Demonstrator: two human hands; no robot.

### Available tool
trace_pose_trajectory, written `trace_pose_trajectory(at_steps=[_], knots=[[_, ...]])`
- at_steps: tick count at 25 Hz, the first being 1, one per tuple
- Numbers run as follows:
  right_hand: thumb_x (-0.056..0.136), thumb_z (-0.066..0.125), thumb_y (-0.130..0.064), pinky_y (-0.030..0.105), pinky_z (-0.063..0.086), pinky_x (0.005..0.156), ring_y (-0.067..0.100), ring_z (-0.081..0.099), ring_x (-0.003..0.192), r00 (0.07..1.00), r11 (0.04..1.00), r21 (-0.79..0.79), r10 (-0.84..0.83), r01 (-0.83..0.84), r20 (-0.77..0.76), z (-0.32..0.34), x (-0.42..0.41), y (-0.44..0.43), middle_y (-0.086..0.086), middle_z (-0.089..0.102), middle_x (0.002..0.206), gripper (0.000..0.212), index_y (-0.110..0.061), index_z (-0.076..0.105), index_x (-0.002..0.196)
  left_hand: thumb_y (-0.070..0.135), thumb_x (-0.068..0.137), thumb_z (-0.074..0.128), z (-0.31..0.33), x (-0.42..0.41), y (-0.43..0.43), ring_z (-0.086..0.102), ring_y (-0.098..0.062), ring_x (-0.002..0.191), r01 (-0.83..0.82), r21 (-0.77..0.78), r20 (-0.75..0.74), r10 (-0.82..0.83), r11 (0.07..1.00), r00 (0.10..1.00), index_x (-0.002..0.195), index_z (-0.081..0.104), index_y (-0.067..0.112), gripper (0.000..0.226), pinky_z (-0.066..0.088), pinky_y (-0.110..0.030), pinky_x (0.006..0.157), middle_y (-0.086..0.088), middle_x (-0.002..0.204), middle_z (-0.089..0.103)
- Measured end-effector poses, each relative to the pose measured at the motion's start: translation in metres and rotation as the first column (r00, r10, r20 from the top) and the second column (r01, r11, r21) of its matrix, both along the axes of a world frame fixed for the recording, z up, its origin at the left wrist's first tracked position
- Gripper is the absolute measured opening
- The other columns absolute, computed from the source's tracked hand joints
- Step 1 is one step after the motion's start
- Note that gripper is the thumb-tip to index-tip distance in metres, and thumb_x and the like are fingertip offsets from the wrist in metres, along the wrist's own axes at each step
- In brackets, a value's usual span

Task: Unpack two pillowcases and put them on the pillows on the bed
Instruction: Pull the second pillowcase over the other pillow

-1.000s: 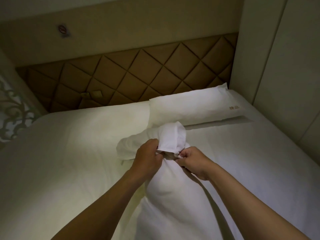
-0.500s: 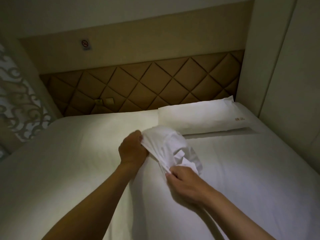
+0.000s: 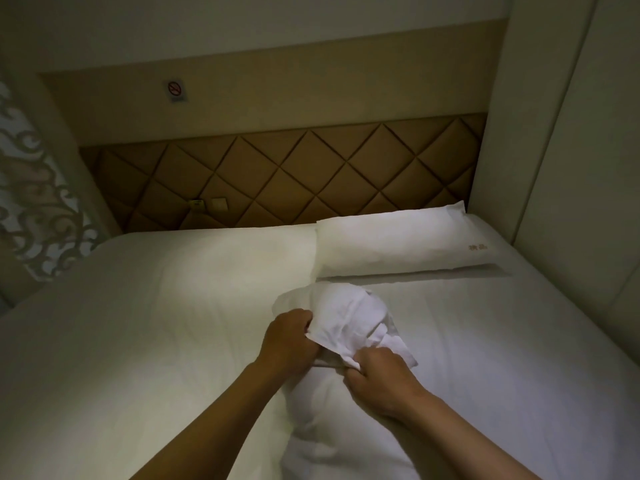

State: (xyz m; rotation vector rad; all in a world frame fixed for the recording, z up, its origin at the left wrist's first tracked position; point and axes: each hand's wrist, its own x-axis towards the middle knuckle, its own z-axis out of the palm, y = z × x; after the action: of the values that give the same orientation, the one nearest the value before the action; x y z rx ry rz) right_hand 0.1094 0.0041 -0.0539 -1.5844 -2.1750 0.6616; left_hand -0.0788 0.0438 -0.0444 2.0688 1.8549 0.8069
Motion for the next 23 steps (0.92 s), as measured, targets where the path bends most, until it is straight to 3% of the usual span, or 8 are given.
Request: trace_pose_trajectory(at_steps=[3,8,12,14,16,19,23], knots=[[0.093,0.049,-0.026,0.018,0.031,0.051,0.006,0.045,0.058,0.992,0.993,-0.015,-0.114,0.114,-0.060,-0.018,0.018,-0.009,-0.009,0.047,0.062,0.035,-0.026,0.040,0.059,0.034,0.078,0.048,-0.012,-0.003,-0.006,0.033,-0.009,0.055,0.169,-0.036,-0.070,-0.172,0.985,0.983,0.064,0.031,0.025,0.023,0.023,-0.017,0.051,0.008,0.064,0.037],[0.092,0.053,-0.025,0.022,0.027,0.051,0.007,0.036,0.054,0.966,0.973,-0.031,-0.230,0.228,-0.120,-0.031,0.050,-0.018,-0.007,0.043,0.059,0.037,-0.019,0.037,0.059,0.025,0.090,0.048,-0.014,0.011,0.009,0.042,-0.011,0.070,0.297,0.079,-0.292,-0.263,0.952,0.919,0.093,0.051,0.019,0.007,0.029,-0.017,0.057,0.003,0.084,0.051],[0.094,0.053,-0.027,0.019,0.033,0.051,0.007,0.038,0.054,0.959,0.972,-0.048,-0.235,0.230,-0.159,-0.036,0.060,-0.027,-0.008,0.044,0.061,0.038,-0.021,0.038,0.060,0.028,0.086,0.058,-0.014,0.025,0.038,0.050,-0.014,0.091,0.320,-0.016,-0.316,-0.308,0.947,0.897,0.115,0.052,0.019,0.031,0.042,-0.023,0.073,0.003,0.109,0.056],[0.095,0.052,-0.029,0.017,0.035,0.051,0.005,0.042,0.054,0.961,0.976,-0.089,-0.211,0.198,-0.177,-0.038,0.064,-0.026,-0.009,0.047,0.060,0.038,-0.024,0.041,0.059,0.032,0.079,0.064,-0.015,0.030,0.051,0.055,-0.017,0.091,0.335,-0.184,-0.291,-0.377,0.924,0.879,0.114,0.050,0.023,0.039,0.049,-0.028,0.076,0.004,0.107,0.056],[0.092,0.051,-0.032,0.019,0.033,0.053,0.006,0.042,0.054,0.962,0.980,-0.105,-0.189,0.170,-0.198,-0.039,0.070,-0.020,-0.009,0.047,0.058,0.037,-0.022,0.041,0.058,0.029,0.080,0.064,-0.017,0.036,0.056,0.054,-0.019,0.085,0.352,-0.303,-0.258,-0.432,0.886,0.864,0.104,0.049,0.021,0.030,0.048,-0.028,0.072,0.003,0.098,0.053],[0.091,0.049,-0.034,0.022,0.032,0.053,0.006,0.038,0.052,0.960,0.977,-0.128,-0.193,0.169,-0.203,-0.038,0.078,-0.009,-0.010,0.043,0.057,0.037,-0.019,0.040,0.058,0.018,0.093,0.052,-0.030,0.047,0.054,0.052,-0.022,0.080,0.384,-0.232,-0.222,-0.433,0.894,0.874,0.089,0.049,0.015,0.005,0.034,-0.027,0.065,-0.001,0.089,0.050],[0.097,0.048,-0.033,0.019,0.030,0.050,0.007,0.039,0.052,0.977,0.981,-0.092,-0.182,0.172,-0.114,-0.029,0.079,-0.002,-0.009,0.043,0.055,0.042,-0.023,0.037,0.057,0.007,0.092,0.045,-0.045,0.053,0.051,0.040,-0.016,0.063,0.249,-0.059,-0.042,-0.251,0.967,0.967,0.072,0.040,0.015,0.022,0.028,-0.028,0.058,0.001,0.070,0.046]])
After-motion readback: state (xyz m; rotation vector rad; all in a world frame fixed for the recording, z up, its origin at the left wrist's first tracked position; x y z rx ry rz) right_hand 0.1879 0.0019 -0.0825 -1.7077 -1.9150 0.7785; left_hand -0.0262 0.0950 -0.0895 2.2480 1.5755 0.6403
